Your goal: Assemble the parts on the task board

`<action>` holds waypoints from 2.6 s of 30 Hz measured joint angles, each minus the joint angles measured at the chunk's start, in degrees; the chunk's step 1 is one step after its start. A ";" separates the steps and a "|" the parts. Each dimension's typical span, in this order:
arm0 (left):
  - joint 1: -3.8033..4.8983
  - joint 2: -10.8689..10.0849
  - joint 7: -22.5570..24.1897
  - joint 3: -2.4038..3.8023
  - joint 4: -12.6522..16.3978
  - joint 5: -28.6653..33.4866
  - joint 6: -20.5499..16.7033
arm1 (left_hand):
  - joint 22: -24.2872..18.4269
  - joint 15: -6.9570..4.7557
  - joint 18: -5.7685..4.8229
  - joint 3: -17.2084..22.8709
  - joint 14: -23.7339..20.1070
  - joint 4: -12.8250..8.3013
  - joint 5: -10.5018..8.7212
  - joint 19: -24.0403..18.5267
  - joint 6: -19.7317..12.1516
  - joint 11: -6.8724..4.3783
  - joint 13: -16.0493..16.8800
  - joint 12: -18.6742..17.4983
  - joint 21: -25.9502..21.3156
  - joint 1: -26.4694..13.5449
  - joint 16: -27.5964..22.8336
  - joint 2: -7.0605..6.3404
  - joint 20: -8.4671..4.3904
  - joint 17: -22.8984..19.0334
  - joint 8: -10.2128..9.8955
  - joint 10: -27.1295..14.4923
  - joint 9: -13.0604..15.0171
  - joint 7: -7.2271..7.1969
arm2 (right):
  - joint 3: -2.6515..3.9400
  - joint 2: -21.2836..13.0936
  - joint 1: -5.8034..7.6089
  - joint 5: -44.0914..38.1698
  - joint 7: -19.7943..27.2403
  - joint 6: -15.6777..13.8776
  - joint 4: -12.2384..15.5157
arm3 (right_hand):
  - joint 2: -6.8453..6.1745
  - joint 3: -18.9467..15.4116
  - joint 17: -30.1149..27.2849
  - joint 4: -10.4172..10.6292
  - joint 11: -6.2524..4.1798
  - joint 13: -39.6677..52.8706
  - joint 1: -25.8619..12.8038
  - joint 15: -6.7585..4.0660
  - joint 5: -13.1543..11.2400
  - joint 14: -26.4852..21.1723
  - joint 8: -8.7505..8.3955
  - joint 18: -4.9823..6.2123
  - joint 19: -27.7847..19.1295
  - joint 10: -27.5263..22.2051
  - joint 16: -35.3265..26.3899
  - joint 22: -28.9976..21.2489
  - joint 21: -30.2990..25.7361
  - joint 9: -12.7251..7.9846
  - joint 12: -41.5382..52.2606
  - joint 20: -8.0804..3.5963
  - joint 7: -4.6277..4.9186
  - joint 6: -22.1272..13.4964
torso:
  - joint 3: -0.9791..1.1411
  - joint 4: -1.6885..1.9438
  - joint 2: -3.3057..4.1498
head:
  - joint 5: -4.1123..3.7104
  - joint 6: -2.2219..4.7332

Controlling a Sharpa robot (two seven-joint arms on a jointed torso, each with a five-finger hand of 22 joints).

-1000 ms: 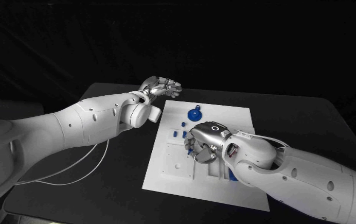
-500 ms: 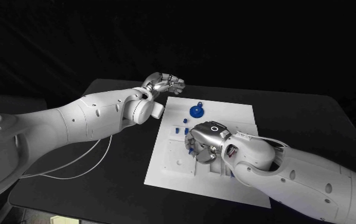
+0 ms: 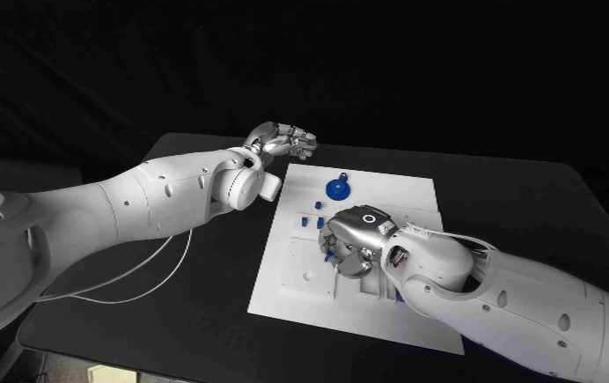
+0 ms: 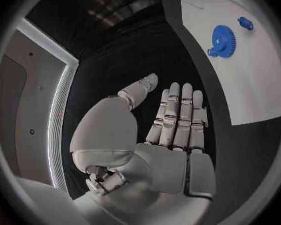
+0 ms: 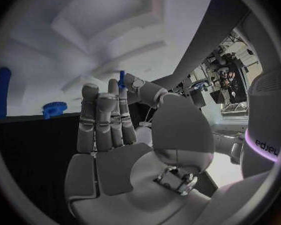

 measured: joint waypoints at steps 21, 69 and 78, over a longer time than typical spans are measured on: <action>0.13 0.02 -0.04 0.00 0.16 0.01 0.01 | 0.04 0.09 0.00 0.00 0.09 0.00 0.00 0.00 0.00 0.00 -0.04 0.00 0.00 0.00 0.00 0.00 0.00 0.09 -0.01 0.00 -0.01 0.00 | -1.56 1.36 0.17 -0.59 -0.43 0.21 -0.79 | -0.08 -0.07 0.02 -0.06 0.00 0.07 -0.08 0.00 -0.03 0.00 -0.21 0.00 -0.01 0.01 0.00 -0.02 0.00 -0.08 -0.16 -0.25 0.06 0.04 | -0.04 0.01 -0.01 | 0.02 -0.44; 0.26 -0.76 -0.29 -0.01 0.18 0.01 0.10 | 0.12 0.20 0.00 -0.16 0.21 -0.16 0.00 0.22 0.00 0.00 -0.14 0.00 -0.23 0.00 -0.45 0.00 0.21 0.27 -0.01 0.00 0.00 0.00 | 2.93 -14.28 5.68 9.41 1.24 -3.68 5.20 | -4.43 -14.53 -1.81 -1.96 4.93 -8.19 -2.03 4.82 8.28 -5.24 -5.29 -0.90 -5.21 -9.63 0.11 0.14 -1.64 -2.95 -8.74 1.90 4.72 -11.24 | 0.00 -0.13 -0.07 | -1.72 1.32; 0.26 -0.80 -0.25 -0.01 0.17 0.01 0.11 | 0.17 0.20 0.00 -0.16 0.21 -0.16 0.00 0.22 0.00 0.00 -0.13 0.00 -0.23 0.00 -0.45 0.00 0.21 0.29 0.20 0.00 0.02 0.00 | 2.87 -14.19 5.70 9.66 1.06 1.85 2.47 | -4.97 -18.70 -1.74 -2.20 6.05 -9.59 -3.99 5.44 9.59 -6.23 -5.29 -0.93 -5.50 -11.22 0.63 0.14 -1.64 -3.23 -9.43 2.18 3.90 -12.10 | 0.07 -0.11 -0.02 | -2.05 1.53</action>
